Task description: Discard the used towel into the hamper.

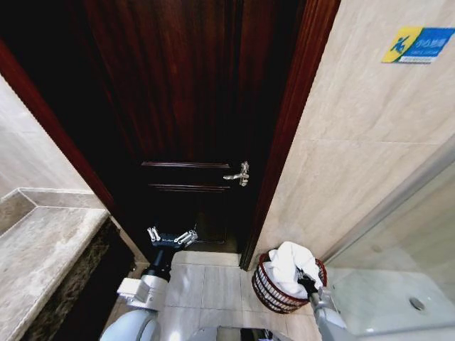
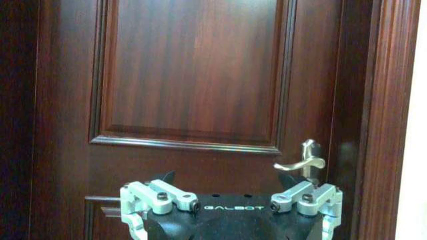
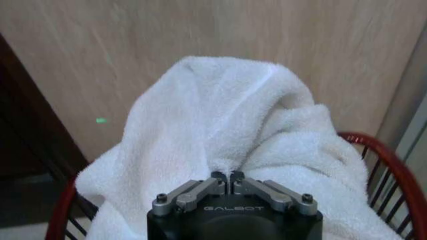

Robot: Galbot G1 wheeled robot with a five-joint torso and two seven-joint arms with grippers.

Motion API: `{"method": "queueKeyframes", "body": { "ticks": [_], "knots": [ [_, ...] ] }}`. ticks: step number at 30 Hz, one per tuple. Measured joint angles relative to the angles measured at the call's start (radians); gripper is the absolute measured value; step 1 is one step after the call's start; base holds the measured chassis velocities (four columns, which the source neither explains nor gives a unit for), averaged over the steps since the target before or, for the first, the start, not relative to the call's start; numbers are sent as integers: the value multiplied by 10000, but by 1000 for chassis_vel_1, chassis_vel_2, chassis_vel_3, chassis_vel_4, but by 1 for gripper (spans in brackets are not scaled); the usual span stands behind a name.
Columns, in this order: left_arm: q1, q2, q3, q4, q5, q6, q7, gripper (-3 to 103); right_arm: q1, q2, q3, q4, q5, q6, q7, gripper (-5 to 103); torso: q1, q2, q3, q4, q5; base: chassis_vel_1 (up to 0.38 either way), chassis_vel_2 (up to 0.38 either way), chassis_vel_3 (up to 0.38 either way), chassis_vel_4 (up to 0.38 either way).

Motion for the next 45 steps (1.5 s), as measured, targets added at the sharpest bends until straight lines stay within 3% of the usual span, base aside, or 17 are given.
{"method": "queueKeyframes", "body": {
  "ticks": [13,21,32,38,45],
  "knots": [
    [0,0,0,0,0,0,0,100,1279,92,-30,-1554,-1422,-1341,499,2,3,0,0,-2,3,0,0,0,0],
    [0,0,0,0,0,0,0,100,1867,51,6,-2143,-1806,-2013,557,2,3,-1,1,-2,2,0,0,0,0],
    [0,0,0,0,0,0,0,100,2808,-84,136,-2971,-2811,-3577,1219,2,2,-3,1,0,4,0,0,0,0],
    [0,0,0,0,0,0,0,100,2877,-135,253,-3238,-2946,-4097,1534,2,2,-3,1,-2,2,0,0,0,0],
    [0,0,0,0,0,1,0,100,2609,149,284,-3191,-2131,-4198,2671,2,2,-2,0,-1,4,0,0,0,0]
  ]
}}
